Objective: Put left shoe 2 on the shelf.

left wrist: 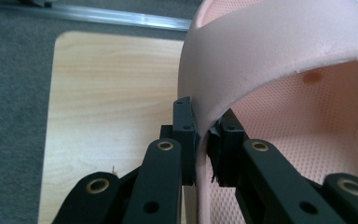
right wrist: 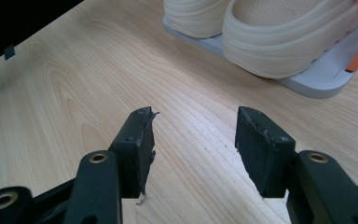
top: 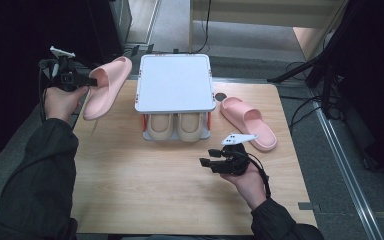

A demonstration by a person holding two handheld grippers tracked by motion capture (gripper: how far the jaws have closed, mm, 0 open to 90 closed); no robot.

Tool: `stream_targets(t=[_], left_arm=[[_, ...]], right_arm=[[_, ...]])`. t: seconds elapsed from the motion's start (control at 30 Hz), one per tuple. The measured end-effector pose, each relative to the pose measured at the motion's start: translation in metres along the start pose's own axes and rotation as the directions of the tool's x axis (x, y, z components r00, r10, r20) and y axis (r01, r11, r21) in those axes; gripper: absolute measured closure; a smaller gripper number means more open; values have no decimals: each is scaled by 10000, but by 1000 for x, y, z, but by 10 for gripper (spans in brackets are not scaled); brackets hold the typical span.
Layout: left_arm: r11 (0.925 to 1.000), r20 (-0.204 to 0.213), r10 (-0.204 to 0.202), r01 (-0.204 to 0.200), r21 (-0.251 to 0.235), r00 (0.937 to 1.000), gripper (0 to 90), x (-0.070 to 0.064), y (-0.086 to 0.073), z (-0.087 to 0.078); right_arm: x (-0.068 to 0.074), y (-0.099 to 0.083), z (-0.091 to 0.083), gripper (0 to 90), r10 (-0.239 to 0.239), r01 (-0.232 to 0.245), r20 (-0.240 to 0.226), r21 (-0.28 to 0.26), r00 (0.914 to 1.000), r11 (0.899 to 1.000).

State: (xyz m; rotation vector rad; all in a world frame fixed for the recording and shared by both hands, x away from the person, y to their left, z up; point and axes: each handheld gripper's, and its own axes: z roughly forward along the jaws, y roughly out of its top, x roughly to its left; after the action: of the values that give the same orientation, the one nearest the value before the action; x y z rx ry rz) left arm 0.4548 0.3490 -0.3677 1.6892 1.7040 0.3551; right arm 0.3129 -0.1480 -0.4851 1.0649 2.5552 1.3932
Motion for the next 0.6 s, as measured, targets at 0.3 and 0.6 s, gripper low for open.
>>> stream_targets(t=[0.3,0.6], left_arm=[[9995,131,302,-302,-61,9995,816,-36,27,-6],[9949,218,1004,-1006,56,9947,808,-73,47,2]], right_arm=[[-1,0,-2,471,46,-46,-18,-115,10000,9999],[0,1,1,468,70,-71,-70,-93,10000,9999]])
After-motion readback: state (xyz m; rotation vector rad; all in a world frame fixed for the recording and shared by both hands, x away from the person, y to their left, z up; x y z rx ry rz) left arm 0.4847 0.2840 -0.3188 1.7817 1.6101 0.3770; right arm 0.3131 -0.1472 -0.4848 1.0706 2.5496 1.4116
